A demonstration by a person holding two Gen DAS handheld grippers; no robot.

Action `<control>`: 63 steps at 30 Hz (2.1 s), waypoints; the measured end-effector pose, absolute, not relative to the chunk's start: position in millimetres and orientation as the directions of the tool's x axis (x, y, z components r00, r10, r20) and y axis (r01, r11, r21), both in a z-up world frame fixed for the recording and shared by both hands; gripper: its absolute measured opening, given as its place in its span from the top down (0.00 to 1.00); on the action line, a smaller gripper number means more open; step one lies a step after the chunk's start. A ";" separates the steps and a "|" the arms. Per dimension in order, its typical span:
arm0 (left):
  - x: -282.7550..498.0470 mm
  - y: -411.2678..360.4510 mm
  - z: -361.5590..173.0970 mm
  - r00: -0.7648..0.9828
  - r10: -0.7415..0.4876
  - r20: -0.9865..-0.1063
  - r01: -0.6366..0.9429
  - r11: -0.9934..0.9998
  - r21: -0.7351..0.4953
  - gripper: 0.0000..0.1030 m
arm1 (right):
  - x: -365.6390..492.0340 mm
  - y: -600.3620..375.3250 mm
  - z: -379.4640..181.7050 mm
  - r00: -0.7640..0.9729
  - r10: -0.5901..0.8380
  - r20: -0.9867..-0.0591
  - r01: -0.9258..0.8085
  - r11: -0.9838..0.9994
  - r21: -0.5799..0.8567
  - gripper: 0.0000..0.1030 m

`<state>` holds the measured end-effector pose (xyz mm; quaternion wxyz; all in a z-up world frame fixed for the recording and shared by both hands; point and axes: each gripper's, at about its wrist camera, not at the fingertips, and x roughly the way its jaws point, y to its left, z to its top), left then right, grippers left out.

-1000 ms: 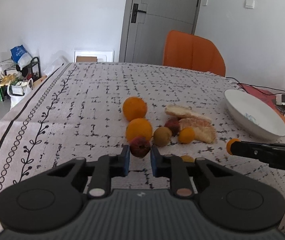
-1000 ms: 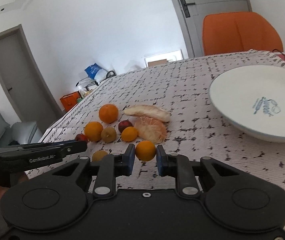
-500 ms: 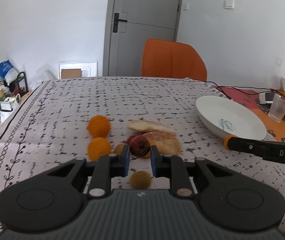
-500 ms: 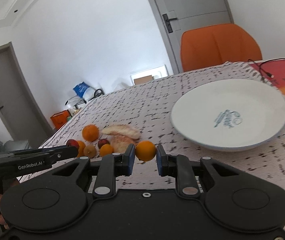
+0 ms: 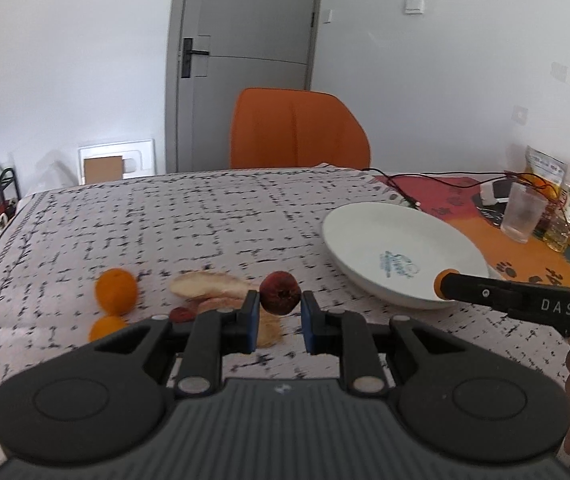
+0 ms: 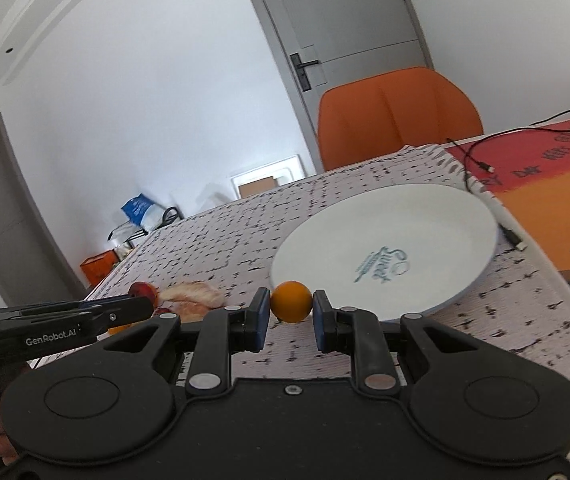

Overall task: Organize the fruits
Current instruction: 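Carry the tangerine into the white bowl and open the right tool while the left tool drops the plum there, then move both open tools back toward the fruit pile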

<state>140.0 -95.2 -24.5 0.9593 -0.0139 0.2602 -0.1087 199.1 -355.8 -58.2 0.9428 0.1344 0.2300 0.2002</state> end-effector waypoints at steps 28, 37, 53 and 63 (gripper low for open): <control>185.4 -169.5 -19.0 0.807 -0.338 -0.484 0.351 0.934 -0.068 0.81 | 200.7 -405.1 -62.7 0.860 0.337 -0.383 -0.202 0.914 0.351 0.67; 189.7 -182.9 -13.1 0.813 -0.316 -0.490 0.341 0.939 -0.040 0.70 | 198.1 -410.3 -65.4 0.859 0.332 -0.389 -0.187 0.912 0.365 0.60; 159.5 -121.2 -11.1 0.867 -0.155 -0.473 0.159 0.987 -0.032 0.14 | 192.9 -398.1 -58.4 0.885 0.303 -0.354 -0.159 0.910 0.382 0.00; 137.8 -90.9 -4.8 0.877 -0.143 -0.458 0.124 0.990 -0.070 0.06 | 187.5 -377.8 -55.5 0.878 0.326 -0.350 -0.187 0.908 0.376 0.00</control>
